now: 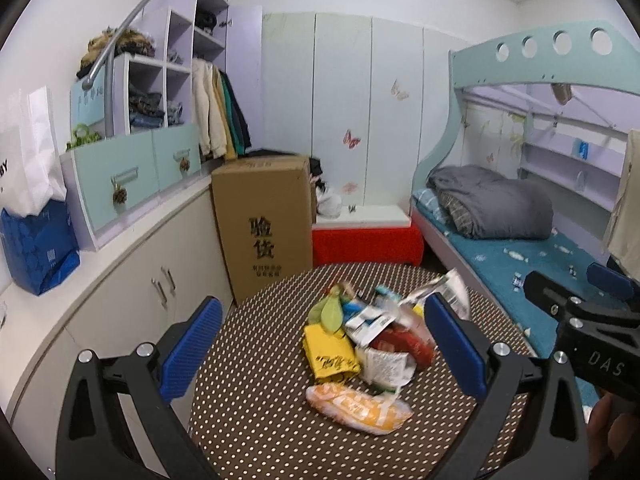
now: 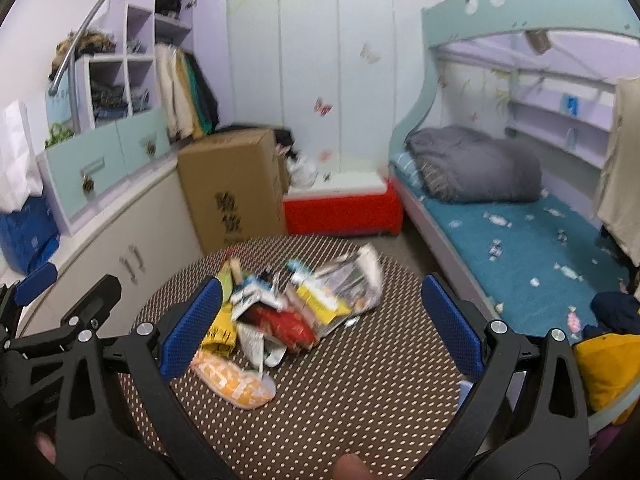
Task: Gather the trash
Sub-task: 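Grasp the orange-and-white snack bag with the right gripper while the left gripper approaches the yellow paper bag, then grasp the yellow paper bag with the left gripper while the right gripper holds the snack bag, then carry both items to the blue bin and open the right gripper over it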
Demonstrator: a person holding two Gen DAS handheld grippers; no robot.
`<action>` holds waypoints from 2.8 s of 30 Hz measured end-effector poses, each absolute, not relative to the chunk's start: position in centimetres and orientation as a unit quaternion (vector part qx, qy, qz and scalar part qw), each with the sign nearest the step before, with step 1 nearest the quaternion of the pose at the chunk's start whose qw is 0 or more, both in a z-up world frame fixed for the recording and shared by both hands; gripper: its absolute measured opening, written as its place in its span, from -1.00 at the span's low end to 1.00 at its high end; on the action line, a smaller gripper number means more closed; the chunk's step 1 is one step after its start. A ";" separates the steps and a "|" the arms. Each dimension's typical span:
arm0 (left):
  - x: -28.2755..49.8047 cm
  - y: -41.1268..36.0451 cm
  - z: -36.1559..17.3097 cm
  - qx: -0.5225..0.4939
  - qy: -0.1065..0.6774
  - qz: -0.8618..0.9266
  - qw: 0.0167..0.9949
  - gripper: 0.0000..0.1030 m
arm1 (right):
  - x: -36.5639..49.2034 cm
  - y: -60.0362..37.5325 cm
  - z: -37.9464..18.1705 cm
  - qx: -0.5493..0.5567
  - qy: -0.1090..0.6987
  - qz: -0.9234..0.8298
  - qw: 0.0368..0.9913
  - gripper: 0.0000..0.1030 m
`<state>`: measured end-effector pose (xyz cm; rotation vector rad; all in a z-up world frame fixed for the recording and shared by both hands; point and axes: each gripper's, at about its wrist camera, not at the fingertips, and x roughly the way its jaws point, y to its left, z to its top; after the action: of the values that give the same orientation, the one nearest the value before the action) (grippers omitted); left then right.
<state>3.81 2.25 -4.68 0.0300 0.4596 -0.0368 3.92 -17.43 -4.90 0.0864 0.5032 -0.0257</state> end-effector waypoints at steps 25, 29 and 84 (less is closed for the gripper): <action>9.6 10.7 -16.8 0.004 0.386 0.049 0.921 0.92 | 11.6 -5.6 -21.9 -0.103 0.453 0.194 0.864 0.30; 9.9 10.5 -17.2 0.006 0.390 0.050 0.919 0.92 | 11.9 -5.9 -22.5 -0.102 0.454 0.201 0.862 -0.01; 13.9 7.2 -22.0 -0.009 0.446 -0.037 0.894 0.04 | 5.7 -12.2 -22.1 -0.022 0.452 0.224 0.863 -0.22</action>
<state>13.92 7.23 -22.01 -0.0196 0.9242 -0.0771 5.70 -12.16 -22.13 -0.0466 0.9486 0.4693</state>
